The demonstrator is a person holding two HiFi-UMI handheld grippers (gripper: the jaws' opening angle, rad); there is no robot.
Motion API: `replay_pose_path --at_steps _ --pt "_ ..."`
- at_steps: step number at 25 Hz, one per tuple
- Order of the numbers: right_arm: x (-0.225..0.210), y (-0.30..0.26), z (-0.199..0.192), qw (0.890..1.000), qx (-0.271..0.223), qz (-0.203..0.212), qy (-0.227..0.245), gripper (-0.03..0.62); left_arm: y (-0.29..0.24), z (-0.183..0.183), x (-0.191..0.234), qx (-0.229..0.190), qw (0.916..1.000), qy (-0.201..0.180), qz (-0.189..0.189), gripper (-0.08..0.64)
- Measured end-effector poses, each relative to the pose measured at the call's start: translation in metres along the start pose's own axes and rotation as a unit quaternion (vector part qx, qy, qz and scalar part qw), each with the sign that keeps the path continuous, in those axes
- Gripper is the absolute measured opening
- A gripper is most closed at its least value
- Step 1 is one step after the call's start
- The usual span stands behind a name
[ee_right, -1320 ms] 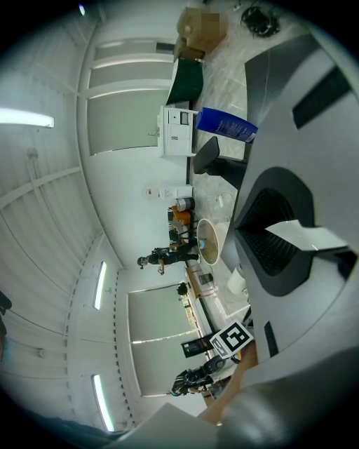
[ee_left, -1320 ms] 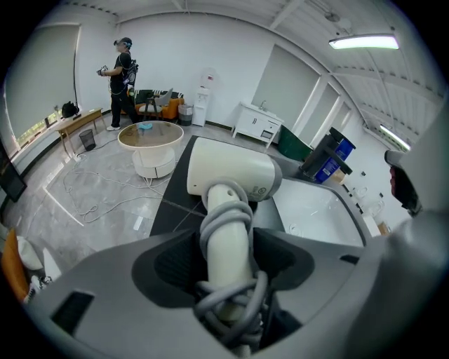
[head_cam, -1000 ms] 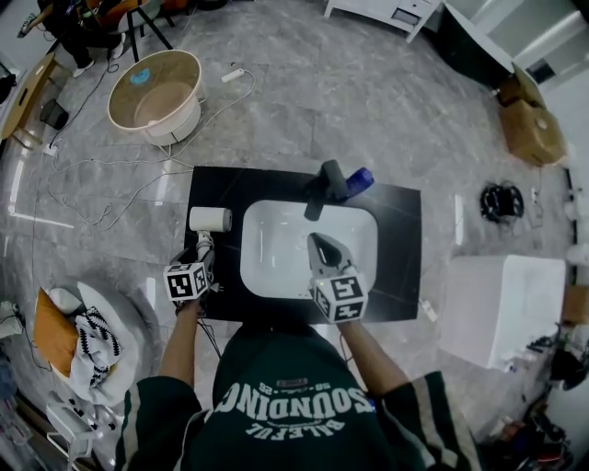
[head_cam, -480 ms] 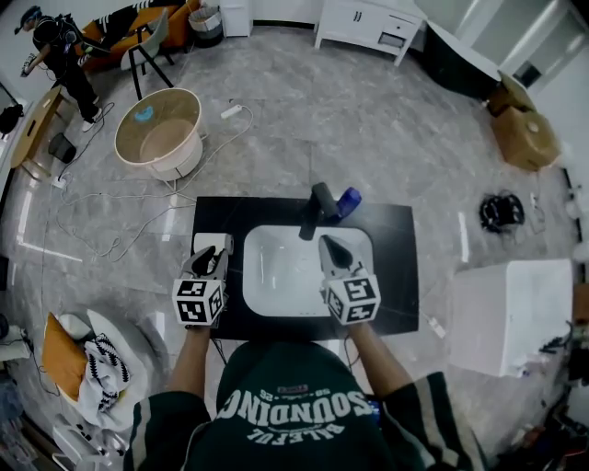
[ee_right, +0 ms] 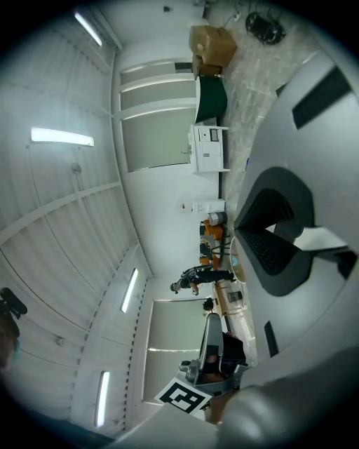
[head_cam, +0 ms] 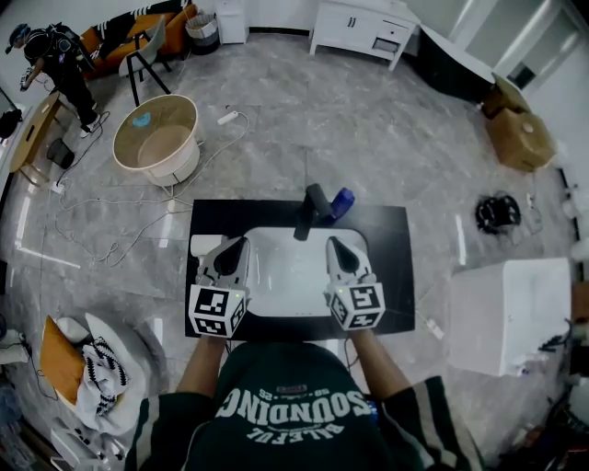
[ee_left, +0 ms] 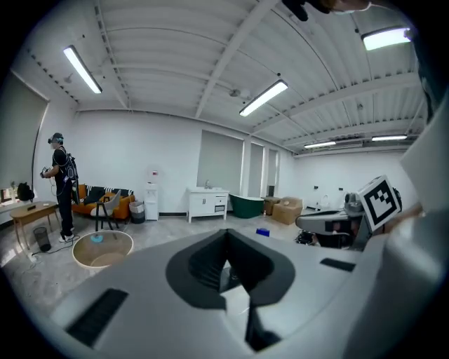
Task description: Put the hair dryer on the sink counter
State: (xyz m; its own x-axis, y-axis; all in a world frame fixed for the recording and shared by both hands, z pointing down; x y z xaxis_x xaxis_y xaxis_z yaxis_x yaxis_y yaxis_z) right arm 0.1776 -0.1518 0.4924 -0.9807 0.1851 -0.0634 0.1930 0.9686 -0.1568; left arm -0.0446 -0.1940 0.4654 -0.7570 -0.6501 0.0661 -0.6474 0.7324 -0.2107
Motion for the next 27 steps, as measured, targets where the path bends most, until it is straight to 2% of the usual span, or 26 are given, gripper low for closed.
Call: replay_pose_path --at_steps 3,27 --pt "0.003 0.007 -0.001 1.0 -0.002 -0.001 0.01 0.0 0.003 -0.004 -0.004 -0.009 1.0 0.001 0.003 0.002" --pt "0.015 0.014 -0.003 1.0 0.006 0.011 0.012 0.0 0.011 -0.017 -0.002 0.005 0.9999 0.011 0.006 0.002"
Point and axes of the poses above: the fingertips, and each gripper's own axes: y backward along the fingers, x to its left, z out of its top, the point moved 4 cm from there along y, backward along the fingers, and after that the axes turned 5 degrees about -x, right-handed, at the moved point
